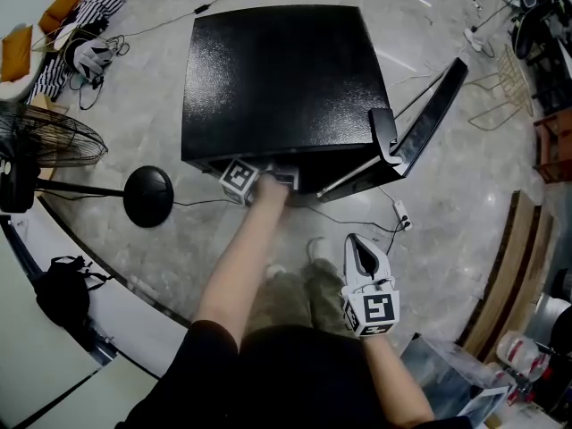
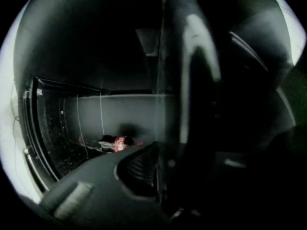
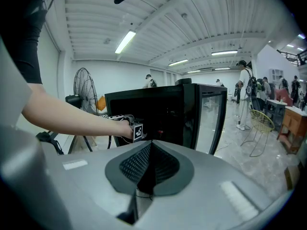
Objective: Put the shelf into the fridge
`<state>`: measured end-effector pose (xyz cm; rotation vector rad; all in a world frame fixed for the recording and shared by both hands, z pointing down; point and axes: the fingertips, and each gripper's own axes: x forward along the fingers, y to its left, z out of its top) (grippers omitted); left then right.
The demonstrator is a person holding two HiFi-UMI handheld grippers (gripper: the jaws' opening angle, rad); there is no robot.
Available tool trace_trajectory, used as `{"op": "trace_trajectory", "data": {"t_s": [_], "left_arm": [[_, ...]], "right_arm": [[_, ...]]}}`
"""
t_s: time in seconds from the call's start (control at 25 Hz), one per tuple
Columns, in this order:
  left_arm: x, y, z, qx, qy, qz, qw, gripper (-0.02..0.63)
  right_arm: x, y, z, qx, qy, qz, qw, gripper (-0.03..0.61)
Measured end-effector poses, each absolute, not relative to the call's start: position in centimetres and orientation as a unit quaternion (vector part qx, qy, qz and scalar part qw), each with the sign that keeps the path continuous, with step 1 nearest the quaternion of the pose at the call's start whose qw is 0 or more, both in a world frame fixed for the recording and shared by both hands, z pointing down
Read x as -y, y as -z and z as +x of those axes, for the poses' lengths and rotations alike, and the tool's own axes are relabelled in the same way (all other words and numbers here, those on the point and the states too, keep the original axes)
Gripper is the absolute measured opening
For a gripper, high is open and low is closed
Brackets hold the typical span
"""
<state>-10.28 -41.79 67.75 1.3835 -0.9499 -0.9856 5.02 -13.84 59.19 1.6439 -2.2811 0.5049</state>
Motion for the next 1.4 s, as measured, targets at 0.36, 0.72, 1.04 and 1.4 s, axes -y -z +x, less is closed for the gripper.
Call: {"op": "trace_trajectory", "data": {"t_s": [0.36, 0.72, 1.04, 1.4], "left_arm": [[41.7, -67.4, -10.2, 0.389, 0.425, 0.588, 0.567, 0.048], [40.3, -65.8, -10.2, 0.384, 0.44, 0.595, 0.552, 0.206], [38.1, -64.8, -9.8, 0.37, 0.432, 0.624, 0.536, 0.241], [31.9, -64.6, -9.2, 0.362, 0.398, 0.644, 0.544, 0.241]], "right_arm": [[14.0, -59.4, 4.3, 0.797, -0.182, 0.559, 0.14, 0.0], [15.0, -58.3, 4.2, 0.805, -0.17, 0.553, 0.134, 0.0], [14.3, -57.2, 4.2, 0.809, -0.165, 0.549, 0.129, 0.0], [12.2, -55.1, 4.7, 0.813, -0.16, 0.547, 0.121, 0.0]]}}
